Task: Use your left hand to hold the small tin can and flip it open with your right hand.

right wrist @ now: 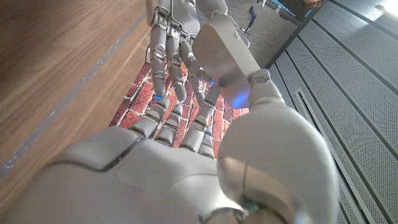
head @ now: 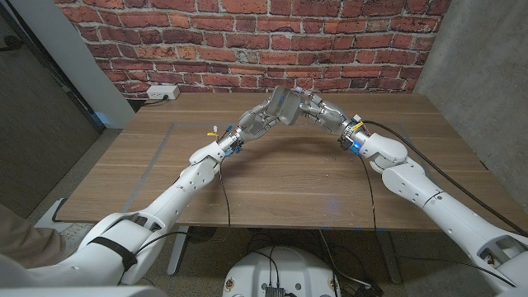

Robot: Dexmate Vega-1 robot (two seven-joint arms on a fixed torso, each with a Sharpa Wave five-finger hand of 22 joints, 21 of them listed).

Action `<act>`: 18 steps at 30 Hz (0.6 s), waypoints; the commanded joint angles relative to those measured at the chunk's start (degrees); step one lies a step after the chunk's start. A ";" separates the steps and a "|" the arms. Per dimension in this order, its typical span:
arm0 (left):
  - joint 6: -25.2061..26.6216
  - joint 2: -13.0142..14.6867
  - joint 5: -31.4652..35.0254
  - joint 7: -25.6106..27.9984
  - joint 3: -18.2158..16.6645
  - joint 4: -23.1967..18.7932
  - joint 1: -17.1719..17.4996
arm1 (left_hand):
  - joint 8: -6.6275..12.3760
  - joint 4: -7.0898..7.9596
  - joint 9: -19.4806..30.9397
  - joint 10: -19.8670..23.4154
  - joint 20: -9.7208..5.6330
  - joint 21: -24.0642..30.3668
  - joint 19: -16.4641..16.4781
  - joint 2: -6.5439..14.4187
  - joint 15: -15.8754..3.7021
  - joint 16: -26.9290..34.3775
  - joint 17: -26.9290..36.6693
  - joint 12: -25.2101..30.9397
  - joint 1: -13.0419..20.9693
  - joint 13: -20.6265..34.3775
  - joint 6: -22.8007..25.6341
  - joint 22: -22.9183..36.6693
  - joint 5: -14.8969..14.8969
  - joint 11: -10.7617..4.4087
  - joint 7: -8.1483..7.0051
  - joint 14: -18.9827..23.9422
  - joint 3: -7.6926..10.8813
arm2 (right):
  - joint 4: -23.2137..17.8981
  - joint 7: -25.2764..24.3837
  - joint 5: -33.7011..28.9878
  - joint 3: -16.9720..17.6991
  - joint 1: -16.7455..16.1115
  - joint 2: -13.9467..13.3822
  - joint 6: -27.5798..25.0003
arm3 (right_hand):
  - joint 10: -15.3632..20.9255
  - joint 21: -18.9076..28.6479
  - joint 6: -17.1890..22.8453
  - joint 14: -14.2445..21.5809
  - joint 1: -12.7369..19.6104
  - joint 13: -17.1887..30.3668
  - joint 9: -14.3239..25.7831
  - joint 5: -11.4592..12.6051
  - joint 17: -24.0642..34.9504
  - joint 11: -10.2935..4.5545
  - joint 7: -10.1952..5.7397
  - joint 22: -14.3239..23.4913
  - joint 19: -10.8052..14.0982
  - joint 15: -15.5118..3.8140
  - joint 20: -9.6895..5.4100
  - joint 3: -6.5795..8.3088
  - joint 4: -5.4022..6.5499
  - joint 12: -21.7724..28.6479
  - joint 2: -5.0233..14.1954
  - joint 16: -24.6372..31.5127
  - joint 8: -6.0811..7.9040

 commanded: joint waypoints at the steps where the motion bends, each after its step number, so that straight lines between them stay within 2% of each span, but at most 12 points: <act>1: -0.14 -0.06 0.41 0.54 -0.13 -0.17 0.09 | -0.03 -0.22 0.09 10.36 0.17 -0.01 -0.04 0.01 -8.43 0.14 0.13 0.34 -0.22 0.37 0.22 0.15 0.26 -9.93 -0.34 0.32 0.45 | 0.21 0.19 0.10 -0.05 0.28 0.26 -0.24 | -0.19 -0.10 0.08 -0.22 3.80 0.24 0.00 0.30 0.17 0.16 -0.29 0.16 -0.14 -10.19 -0.08 1.69 1.88 -0.09 3.76 -0.07 -0.20; 12: -0.66 0.60 0.97 0.80 0.08 -1.32 0.88 | -0.08 -0.43 0.08 10.48 0.08 -0.01 -0.06 -0.21 -8.44 0.09 0.08 0.36 -0.06 0.39 0.22 0.15 0.25 -9.94 -0.43 0.29 0.49 | -3.15 -2.92 -0.21 0.79 -2.66 -1.02 -0.63 | -0.28 -0.11 0.03 -0.30 3.80 0.29 0.01 0.29 0.16 0.18 -0.22 0.16 -0.18 -10.17 -0.07 1.60 1.90 -0.14 3.67 -0.10 -0.25; 18: -0.82 1.14 0.89 0.97 -0.03 -2.20 1.30 | -0.10 -0.40 0.09 10.46 0.11 0.00 -0.05 -0.12 -8.50 0.11 0.12 0.33 -0.07 0.40 0.24 0.15 0.25 -9.94 -0.39 0.30 0.57 | -3.24 -3.16 -0.39 0.60 -2.66 -0.93 -0.71 | -0.34 -0.11 0.08 -0.31 3.80 0.33 0.01 0.28 0.16 0.18 -0.23 0.15 -0.21 -10.16 -0.06 1.55 1.94 -0.17 3.64 -0.09 -0.24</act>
